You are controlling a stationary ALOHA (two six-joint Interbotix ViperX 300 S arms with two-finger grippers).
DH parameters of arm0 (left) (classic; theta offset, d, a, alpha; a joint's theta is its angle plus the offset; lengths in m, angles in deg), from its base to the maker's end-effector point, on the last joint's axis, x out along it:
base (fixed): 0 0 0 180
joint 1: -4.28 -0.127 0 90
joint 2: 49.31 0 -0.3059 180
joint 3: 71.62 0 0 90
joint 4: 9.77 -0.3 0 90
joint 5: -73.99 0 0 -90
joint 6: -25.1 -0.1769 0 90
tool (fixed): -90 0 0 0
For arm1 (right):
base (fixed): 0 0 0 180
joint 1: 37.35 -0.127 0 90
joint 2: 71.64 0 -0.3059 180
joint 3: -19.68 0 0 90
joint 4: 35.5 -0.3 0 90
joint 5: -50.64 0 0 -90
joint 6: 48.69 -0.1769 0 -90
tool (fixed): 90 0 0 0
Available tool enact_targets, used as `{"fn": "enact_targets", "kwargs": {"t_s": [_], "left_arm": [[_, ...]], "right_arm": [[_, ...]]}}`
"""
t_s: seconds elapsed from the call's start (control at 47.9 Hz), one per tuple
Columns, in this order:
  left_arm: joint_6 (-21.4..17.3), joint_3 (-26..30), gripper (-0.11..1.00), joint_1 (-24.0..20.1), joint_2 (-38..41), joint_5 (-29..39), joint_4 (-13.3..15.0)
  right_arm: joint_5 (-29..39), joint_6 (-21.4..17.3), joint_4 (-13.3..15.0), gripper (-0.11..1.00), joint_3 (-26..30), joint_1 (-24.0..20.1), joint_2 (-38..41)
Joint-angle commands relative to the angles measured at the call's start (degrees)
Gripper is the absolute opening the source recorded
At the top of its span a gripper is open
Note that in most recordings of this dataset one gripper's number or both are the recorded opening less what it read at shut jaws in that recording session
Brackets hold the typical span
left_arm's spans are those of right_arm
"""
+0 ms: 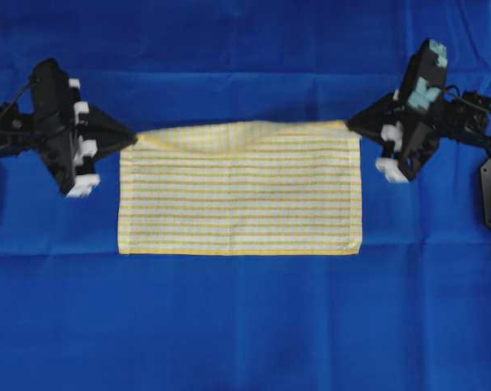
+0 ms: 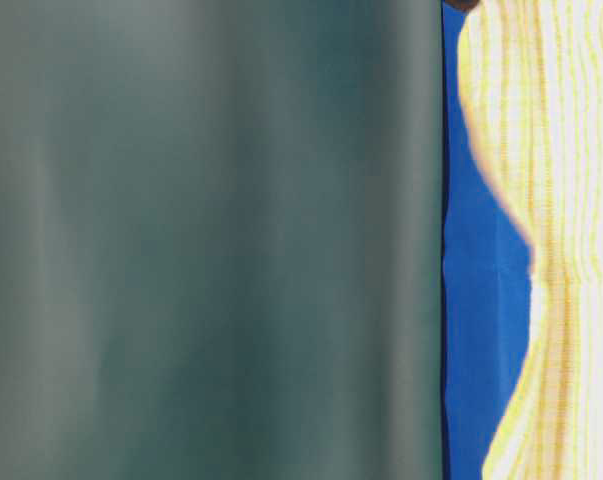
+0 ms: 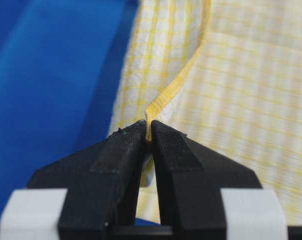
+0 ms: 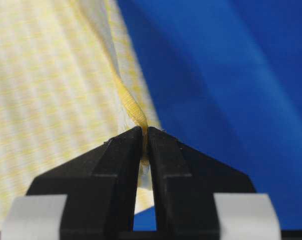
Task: Fold the yellow towel.
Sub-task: 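Pull the far corners toward the near edge, folding the towel in half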
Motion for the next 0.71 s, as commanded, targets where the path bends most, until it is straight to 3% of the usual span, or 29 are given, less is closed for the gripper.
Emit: {"fn": "enact_targets", "kwargs": {"t_s": [0.0,0.375,0.688], "left_arm": [[1.3,-0.3,0.04,3.1,-2.1,-0.3,0.0],[8.5,-1.6,0.04,14.0,-3.8,-0.3,0.0],[9.3,-1.0,0.04,17.6,-2.7,-0.3,0.1]], "right_arm": [[0.1,-0.9,-0.2,0.07,-0.3,-2.8,-1.8],[0.1,-6.3,-0.3,0.07,-1.0,-13.3,-2.7],[0.1,-7.6,-0.7,0.07,-0.8,-17.5,-2.0]]}}
